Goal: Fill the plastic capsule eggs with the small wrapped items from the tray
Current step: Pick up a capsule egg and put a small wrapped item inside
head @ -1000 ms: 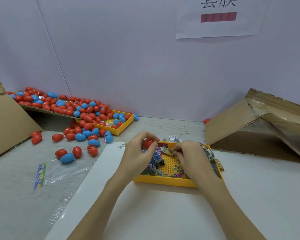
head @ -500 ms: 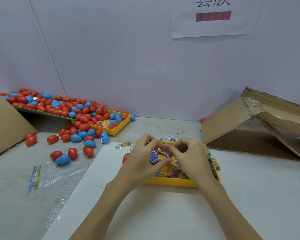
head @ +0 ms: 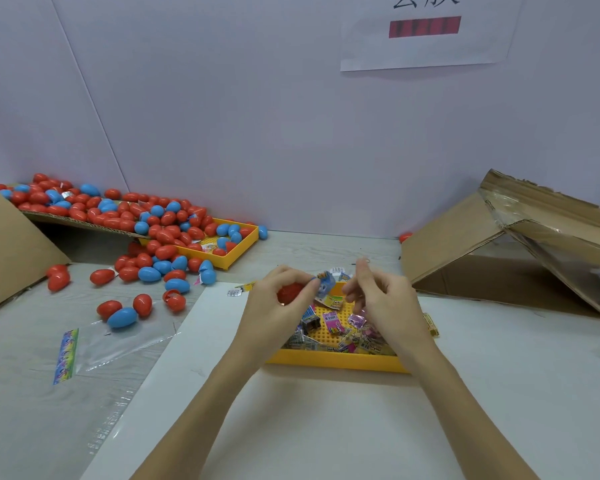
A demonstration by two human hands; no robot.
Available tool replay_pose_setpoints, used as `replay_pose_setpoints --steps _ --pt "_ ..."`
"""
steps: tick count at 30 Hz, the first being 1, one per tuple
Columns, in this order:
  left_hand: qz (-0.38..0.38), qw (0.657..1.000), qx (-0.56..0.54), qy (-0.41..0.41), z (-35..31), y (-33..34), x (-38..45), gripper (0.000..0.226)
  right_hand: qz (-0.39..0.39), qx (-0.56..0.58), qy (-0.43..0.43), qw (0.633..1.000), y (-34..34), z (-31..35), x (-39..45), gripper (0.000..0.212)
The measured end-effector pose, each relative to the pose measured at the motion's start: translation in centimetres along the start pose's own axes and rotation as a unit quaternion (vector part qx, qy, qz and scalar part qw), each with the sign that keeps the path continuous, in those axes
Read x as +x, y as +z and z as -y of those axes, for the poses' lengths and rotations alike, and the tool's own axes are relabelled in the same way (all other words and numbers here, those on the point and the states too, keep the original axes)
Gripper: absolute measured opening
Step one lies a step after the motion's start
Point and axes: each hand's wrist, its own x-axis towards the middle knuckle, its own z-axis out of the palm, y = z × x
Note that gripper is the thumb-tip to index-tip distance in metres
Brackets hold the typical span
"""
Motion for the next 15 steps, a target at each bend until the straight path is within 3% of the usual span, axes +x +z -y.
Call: replay_pose_setpoints --steps 3,6,11,15 --pt "0.006 0.998 -0.041 -0.052 0.06 -0.24 0.11 0.006 0.07 0.048 0.011 0.996 -0.26 0.11 -0.09 0.038" --pt "0.002 0.998 -0.042 -0.05 0.23 -0.21 0.1 0.011 0.126 0.057 -0.01 0.99 -0.26 0.15 -0.3 0.02" --pt "0.008 0.998 -0.052 -0.032 0.5 -0.15 0.15 0.017 0.126 0.04 -0.023 0.991 -0.25 -0.06 -0.39 0.014" --pt "0.032 0.99 -0.101 -0.092 0.54 -0.5 0.37 0.024 0.098 0.041 -0.005 0.994 -0.36 -0.18 -0.29 0.013"
